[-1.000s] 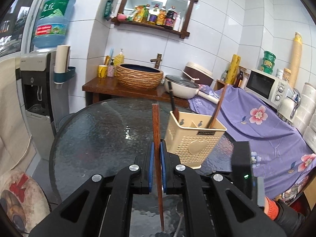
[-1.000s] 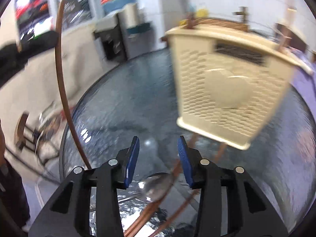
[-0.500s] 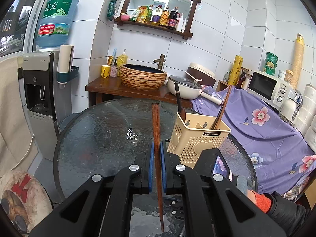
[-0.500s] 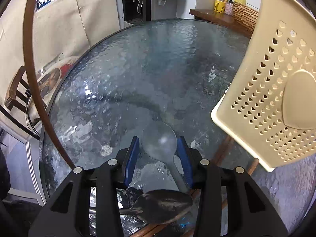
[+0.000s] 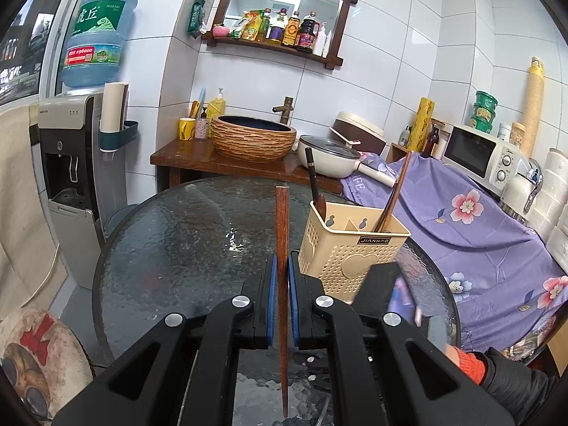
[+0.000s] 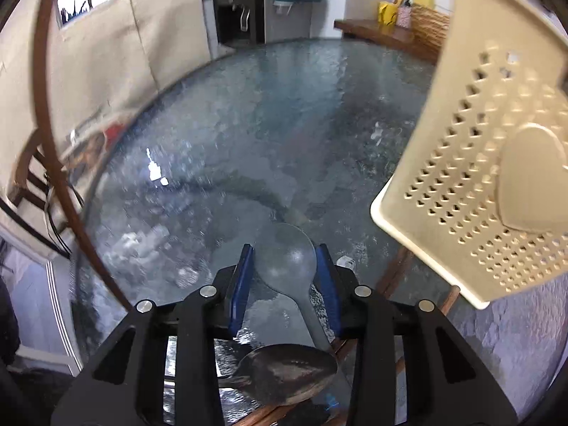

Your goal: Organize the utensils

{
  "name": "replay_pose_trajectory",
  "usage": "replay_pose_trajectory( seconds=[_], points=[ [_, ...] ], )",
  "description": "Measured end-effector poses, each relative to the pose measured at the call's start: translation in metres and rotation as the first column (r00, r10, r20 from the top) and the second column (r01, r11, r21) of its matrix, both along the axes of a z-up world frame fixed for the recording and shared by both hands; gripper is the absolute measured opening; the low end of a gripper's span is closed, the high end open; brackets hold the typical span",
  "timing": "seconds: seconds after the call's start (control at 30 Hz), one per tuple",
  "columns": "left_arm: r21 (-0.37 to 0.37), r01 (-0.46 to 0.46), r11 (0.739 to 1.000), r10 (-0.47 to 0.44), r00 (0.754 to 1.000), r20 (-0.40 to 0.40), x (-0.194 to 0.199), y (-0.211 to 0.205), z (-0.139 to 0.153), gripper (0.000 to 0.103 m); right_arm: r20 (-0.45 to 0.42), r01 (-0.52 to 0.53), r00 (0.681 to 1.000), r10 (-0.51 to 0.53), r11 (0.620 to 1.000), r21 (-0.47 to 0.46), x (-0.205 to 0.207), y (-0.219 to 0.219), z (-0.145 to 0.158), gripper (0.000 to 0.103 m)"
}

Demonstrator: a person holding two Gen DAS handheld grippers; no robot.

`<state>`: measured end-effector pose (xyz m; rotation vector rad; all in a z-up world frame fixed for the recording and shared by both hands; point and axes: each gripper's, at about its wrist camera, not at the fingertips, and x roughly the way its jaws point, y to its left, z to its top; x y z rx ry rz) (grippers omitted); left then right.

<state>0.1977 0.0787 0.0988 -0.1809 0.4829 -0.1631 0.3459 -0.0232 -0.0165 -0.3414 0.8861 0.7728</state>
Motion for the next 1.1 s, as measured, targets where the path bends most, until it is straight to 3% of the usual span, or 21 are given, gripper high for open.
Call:
replay_pose_trajectory(
  seconds=[0.3,0.37,0.47,0.67,0.87,1.1],
  points=[
    [0.002,0.024,1.0,-0.024,1.0,0.01,0.001,-0.013,0.002,0.007,0.077,0.121,0.987,-0.144,0.962,0.245,-0.02,-0.059,0.061,0.037],
    [0.003,0.03,1.0,-0.03,0.999,0.013,0.0,-0.016,0.003,0.007,0.06,0.143,0.984,-0.169,0.94,0.311,-0.021,-0.073,0.072,0.037],
    [0.009,0.038,0.999,-0.038,0.999,0.019,-0.001,-0.021,0.005,0.007,0.007,0.169,0.981,-0.193,0.876,0.452,-0.021,-0.103,0.088,0.037],
    [0.018,0.046,0.999,-0.046,0.999,0.027,-0.001,-0.028,0.007,0.006,0.037,0.17,0.976,-0.214,0.859,0.483,-0.031,-0.114,0.1,0.037],
    [0.023,0.047,0.999,-0.048,0.998,0.027,-0.002,-0.03,0.007,0.006,0.006,0.177,0.977,-0.211,0.838,0.515,-0.04,-0.123,0.094,0.037],
    [0.027,0.053,0.998,-0.053,0.998,0.026,-0.002,-0.033,0.007,0.006,0.021,0.193,0.972,-0.235,0.845,0.498,-0.04,-0.118,0.081,0.037]
  ],
)
